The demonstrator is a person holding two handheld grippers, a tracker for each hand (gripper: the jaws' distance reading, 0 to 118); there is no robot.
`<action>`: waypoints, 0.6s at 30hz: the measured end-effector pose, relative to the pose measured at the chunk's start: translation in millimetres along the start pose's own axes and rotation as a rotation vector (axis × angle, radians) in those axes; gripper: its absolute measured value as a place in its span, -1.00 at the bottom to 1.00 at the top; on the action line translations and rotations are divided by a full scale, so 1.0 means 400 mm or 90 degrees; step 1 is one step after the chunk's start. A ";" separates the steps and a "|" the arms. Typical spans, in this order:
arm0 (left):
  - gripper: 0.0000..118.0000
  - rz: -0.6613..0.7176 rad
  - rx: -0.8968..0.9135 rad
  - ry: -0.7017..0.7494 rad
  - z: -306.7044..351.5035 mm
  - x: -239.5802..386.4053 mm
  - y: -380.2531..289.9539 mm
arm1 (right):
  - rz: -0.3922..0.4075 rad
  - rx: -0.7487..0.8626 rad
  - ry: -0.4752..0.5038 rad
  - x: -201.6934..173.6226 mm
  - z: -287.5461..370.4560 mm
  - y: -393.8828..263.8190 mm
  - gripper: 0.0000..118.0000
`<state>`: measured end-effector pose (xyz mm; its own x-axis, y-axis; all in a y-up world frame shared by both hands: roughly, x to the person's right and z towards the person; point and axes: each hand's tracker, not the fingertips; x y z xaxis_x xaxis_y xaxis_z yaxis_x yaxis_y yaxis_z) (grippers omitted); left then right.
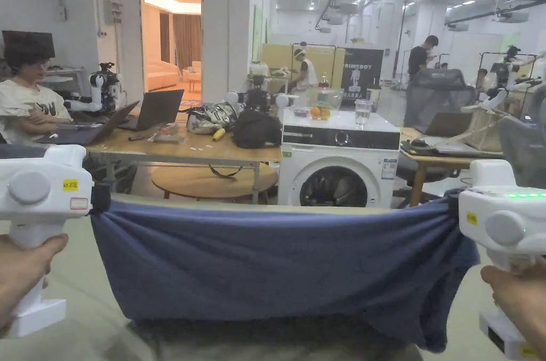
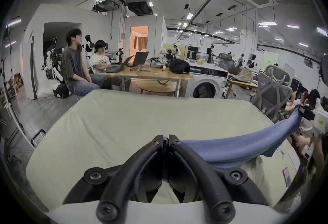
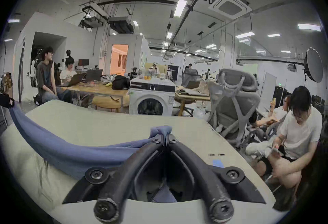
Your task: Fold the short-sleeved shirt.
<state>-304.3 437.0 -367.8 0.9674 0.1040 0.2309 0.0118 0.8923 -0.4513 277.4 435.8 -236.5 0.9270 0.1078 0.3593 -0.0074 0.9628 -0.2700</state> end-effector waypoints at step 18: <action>-1.00 0.036 -0.202 -0.045 0.099 -0.020 -0.395 | 0.070 -0.193 0.043 -0.011 0.186 -0.366 -1.00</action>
<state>-323.8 312.6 -264.1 0.9490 0.1891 0.2521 0.0477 0.7046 -0.7080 246.4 313.0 -132.0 0.9497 0.1810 0.2555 -0.0066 0.8272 -0.5618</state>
